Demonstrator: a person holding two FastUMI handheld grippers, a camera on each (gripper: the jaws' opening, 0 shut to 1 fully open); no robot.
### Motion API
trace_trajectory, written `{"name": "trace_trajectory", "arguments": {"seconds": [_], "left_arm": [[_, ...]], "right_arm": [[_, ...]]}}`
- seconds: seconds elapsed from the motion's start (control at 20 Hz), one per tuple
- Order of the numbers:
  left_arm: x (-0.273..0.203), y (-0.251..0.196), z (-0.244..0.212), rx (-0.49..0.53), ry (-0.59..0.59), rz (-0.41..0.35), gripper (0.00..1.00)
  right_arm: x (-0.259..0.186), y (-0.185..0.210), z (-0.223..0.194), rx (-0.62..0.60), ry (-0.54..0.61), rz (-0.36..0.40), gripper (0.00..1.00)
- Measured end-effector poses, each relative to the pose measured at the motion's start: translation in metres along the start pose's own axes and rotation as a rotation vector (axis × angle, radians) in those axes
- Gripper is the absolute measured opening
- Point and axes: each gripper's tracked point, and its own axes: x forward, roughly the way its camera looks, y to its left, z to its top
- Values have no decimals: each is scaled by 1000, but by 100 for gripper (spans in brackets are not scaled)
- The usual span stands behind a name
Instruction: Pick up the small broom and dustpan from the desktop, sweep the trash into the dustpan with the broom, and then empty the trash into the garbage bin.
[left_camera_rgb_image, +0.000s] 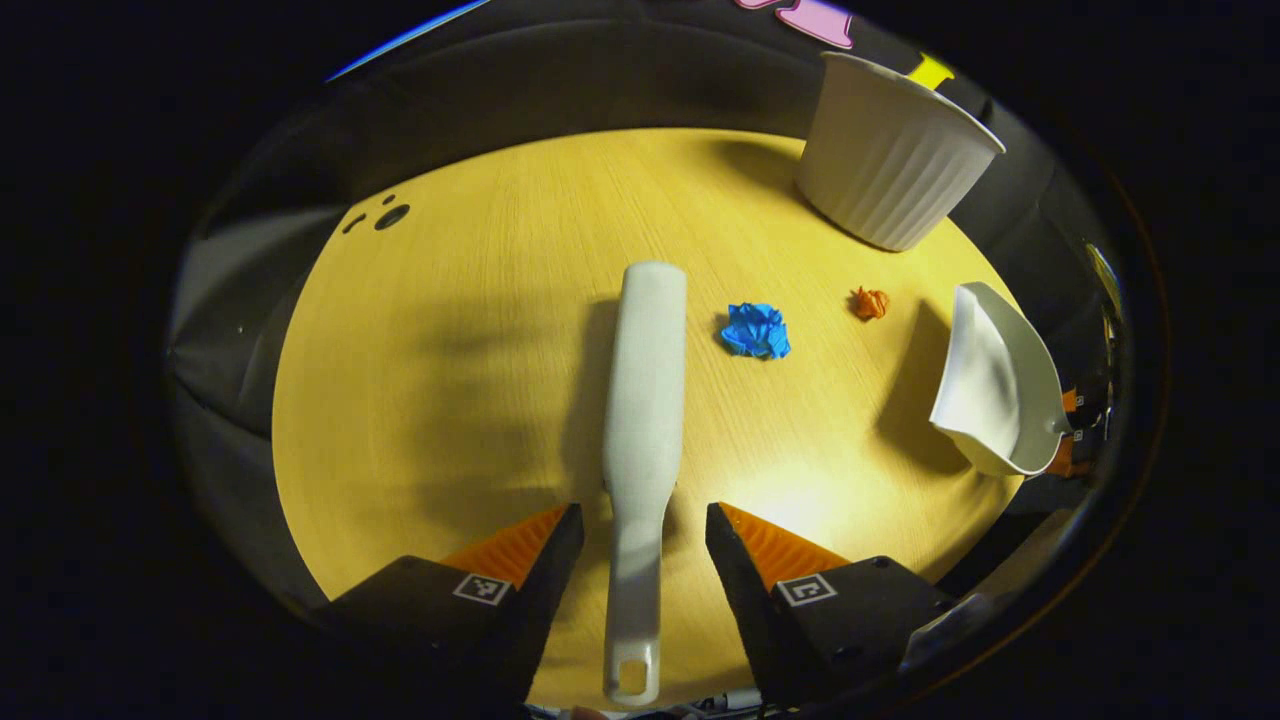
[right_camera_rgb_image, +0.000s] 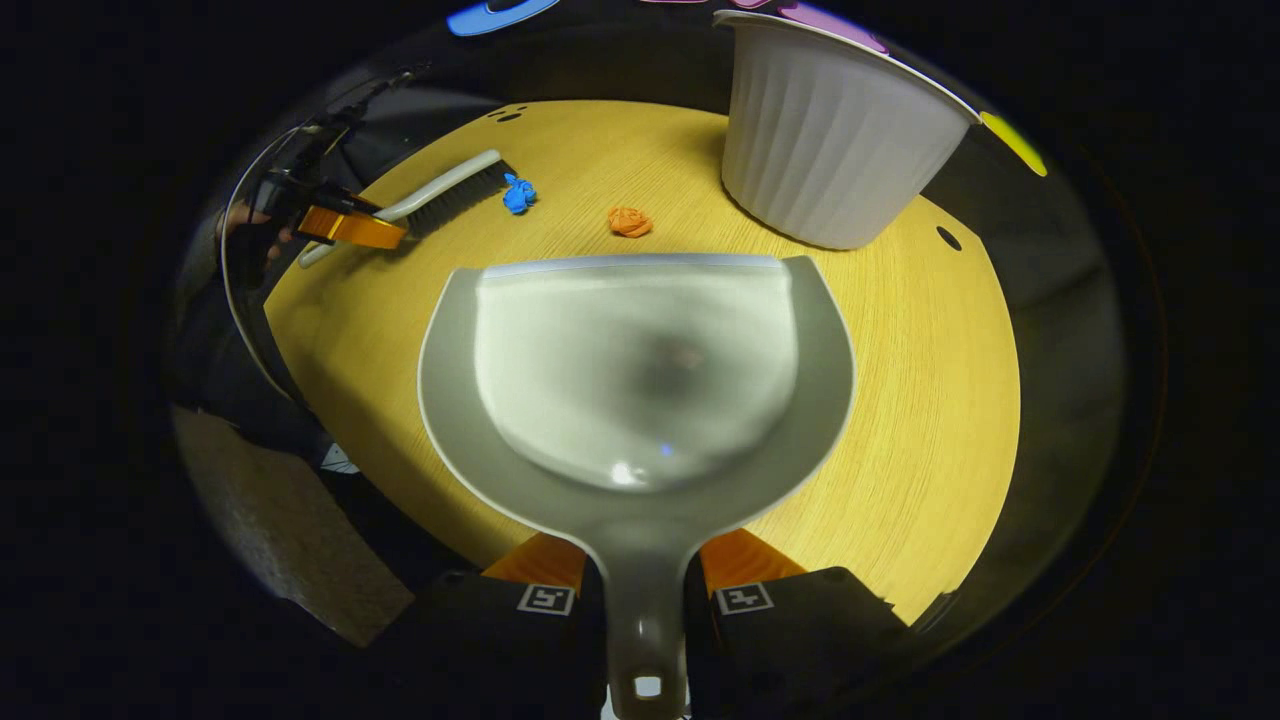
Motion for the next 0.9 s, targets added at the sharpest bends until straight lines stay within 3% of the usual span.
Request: {"name": "trace_trajectory", "arguments": {"seconds": [0.15,0.3,0.35,0.45,0.5,0.65,0.9], "left_arm": [[9,4,0,1,32,17,73],[17,2,1,18,54,20,56],[19,1,1,22,61,20,55],[25,3,2,39,66,35,52],[23,3,4,50,66,45,43],[23,5,4,76,90,54,30],[16,6,28,166,34,118,26]], "right_arm": [[1,1,1,1,3,4,40],[2,3,1,-1,8,9,36],[2,3,2,-2,9,10,40],[3,3,3,-2,11,15,36],[3,4,4,-5,11,17,36],[2,2,5,-21,15,19,40],[6,-6,9,-132,90,27,36]]}}
